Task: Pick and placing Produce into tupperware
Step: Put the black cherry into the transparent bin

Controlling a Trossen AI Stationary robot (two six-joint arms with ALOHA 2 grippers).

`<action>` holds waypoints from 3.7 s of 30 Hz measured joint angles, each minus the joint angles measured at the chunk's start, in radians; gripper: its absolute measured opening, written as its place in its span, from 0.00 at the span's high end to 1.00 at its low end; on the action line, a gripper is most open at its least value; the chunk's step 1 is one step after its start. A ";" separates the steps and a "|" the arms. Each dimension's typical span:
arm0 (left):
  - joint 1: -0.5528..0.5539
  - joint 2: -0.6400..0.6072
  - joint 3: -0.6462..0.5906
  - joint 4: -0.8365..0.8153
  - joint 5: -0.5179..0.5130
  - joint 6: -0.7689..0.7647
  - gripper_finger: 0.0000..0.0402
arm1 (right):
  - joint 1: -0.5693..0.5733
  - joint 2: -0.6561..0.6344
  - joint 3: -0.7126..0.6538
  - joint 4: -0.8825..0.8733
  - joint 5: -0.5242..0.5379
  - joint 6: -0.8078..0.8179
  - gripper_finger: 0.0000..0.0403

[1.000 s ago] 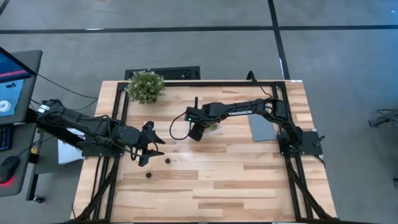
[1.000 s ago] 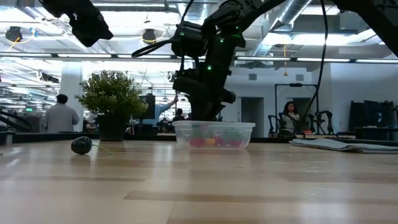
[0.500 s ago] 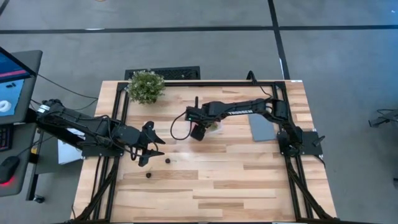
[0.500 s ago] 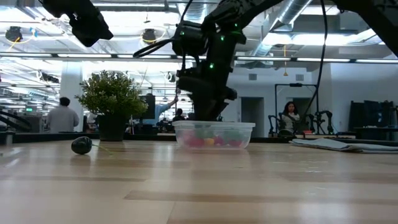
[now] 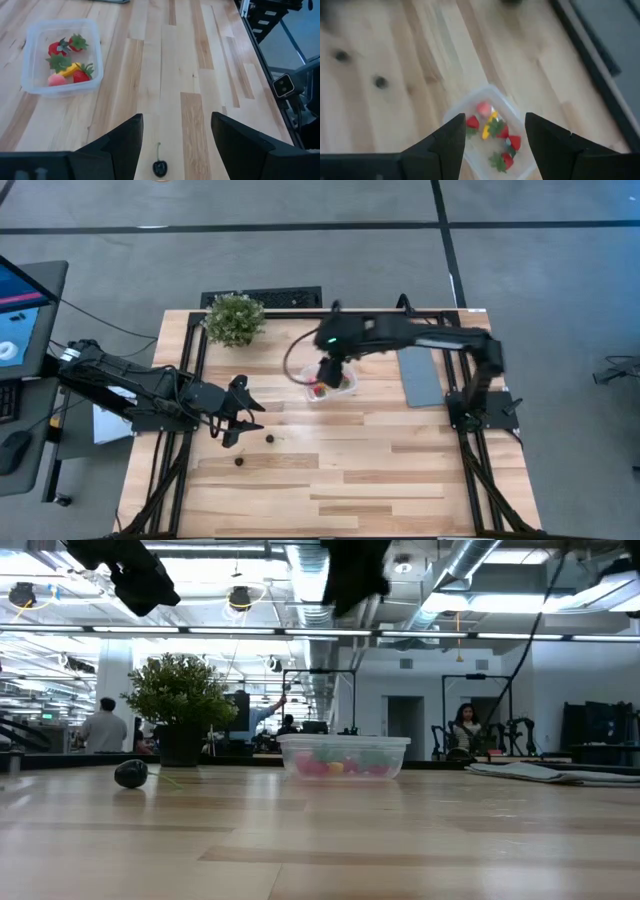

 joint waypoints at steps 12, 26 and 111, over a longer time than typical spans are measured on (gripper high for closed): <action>0.004 0.000 0.000 -0.002 -0.022 -0.004 0.44 | 0.095 -0.557 -0.405 0.155 0.125 0.074 0.43; 0.035 0.281 0.023 -0.090 -0.003 0.100 0.44 | 0.084 -1.006 -0.982 0.389 0.223 0.294 0.43; 0.164 0.807 0.308 -0.176 0.078 0.032 0.75 | 0.067 -1.008 -1.063 0.440 0.234 0.277 0.43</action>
